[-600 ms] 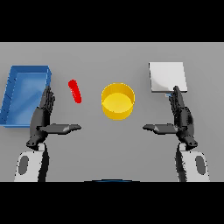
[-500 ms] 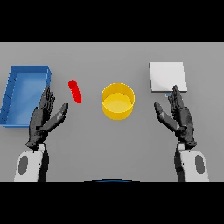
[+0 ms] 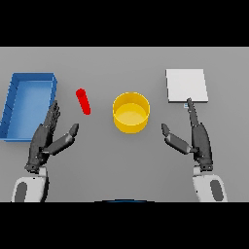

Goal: Pick up the red beaker and tilt it to pour out 1 green nut into yellow bowl. Pick up the yellow bowl and place it on the metallic measuring scale.

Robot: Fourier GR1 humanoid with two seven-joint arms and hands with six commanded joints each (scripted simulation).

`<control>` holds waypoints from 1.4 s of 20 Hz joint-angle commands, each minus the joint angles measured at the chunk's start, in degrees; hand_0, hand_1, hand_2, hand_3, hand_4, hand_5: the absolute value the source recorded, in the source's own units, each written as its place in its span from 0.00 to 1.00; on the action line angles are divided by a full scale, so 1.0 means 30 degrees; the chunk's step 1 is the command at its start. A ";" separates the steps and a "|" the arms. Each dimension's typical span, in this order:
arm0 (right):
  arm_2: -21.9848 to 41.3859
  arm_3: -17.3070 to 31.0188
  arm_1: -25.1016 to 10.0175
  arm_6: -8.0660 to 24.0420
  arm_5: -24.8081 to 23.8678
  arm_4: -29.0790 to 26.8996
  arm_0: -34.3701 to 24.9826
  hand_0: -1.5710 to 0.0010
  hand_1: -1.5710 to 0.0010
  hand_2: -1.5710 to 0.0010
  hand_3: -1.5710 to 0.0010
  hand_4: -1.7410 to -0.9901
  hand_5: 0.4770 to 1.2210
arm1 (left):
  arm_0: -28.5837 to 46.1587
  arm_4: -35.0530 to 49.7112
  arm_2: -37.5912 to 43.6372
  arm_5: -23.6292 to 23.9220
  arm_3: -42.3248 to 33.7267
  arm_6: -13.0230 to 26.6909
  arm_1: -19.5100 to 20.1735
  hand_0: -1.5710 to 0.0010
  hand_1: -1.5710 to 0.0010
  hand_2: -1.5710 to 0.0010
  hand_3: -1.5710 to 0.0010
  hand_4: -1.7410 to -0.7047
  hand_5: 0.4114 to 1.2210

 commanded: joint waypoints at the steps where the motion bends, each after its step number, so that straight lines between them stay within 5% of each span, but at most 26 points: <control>1: 0.0076 0.0113 0.0128 -0.0017 0.0021 -0.0024 0.0047 1.00 1.00 1.00 1.00 0.76 0.16 | -0.0198 -0.0057 0.0073 -0.0019 -0.0008 0.0265 0.0200 1.00 1.00 1.00 1.00 0.56 0.24; 4: -0.0026 -0.0415 0.0010 -0.0291 0.0354 -0.0501 0.0478 1.00 1.00 1.00 1.00 0.72 0.17 | -0.0073 -0.0379 -0.0168 -0.0214 0.0329 0.0082 0.0302 1.00 1.00 1.00 1.00 0.56 0.24; 14: -0.0146 -0.0465 0.0067 -0.0476 0.0854 -0.1226 0.0328 1.00 1.00 1.00 1.00 0.61 0.21 | -0.4874 -0.1612 0.0448 0.0635 0.6970 -0.1454 -0.0257 1.00 1.00 1.00 1.00 0.48 0.29; 28: -0.0349 -0.0520 -0.0069 -0.0333 0.0956 -0.1467 0.0284 1.00 1.00 1.00 1.00 0.63 0.22 | -0.9510 -0.1860 0.1532 0.1157 1.2890 -0.2532 -0.0530 1.00 1.00 1.00 1.00 0.44 0.34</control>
